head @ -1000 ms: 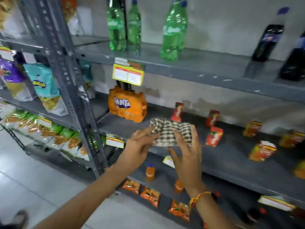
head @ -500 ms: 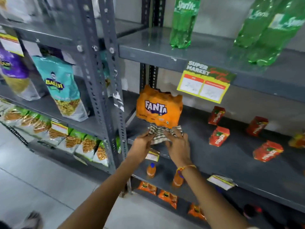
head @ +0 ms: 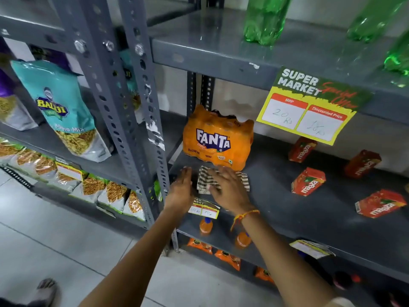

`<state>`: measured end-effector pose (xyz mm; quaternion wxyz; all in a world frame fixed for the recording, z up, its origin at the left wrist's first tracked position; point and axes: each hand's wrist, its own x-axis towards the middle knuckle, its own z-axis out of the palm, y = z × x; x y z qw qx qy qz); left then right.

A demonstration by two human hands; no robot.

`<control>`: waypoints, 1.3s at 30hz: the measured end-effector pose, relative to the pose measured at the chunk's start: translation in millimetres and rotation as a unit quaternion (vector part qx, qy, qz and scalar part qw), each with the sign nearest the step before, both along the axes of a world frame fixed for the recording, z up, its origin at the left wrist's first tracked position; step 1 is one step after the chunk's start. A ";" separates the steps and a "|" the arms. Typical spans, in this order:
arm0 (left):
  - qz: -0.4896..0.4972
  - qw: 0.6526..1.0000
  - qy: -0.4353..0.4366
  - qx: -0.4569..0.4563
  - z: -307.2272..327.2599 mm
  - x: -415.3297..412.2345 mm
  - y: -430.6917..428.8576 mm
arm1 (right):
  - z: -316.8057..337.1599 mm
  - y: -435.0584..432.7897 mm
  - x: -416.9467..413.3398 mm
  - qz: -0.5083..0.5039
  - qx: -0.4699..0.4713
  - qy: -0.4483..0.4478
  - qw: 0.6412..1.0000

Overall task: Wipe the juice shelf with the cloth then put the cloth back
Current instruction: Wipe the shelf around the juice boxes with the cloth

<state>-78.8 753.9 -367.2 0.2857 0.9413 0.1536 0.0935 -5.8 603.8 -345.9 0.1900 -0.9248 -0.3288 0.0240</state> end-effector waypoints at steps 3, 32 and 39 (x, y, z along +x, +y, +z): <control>-0.016 0.997 0.032 0.075 -12.4 0.3 0.0 | -15.5 7.3 7.5 0.004 -0.105 0.040 0.994; -0.106 0.973 0.131 0.156 -13.9 15.6 -38.3 | -21.5 -78.7 -26.7 -0.182 -0.056 -0.002 0.982; -0.172 0.968 0.090 0.158 -12.8 26.2 -108.3 | -4.4 -161.5 -59.9 -0.391 -0.056 -0.043 0.918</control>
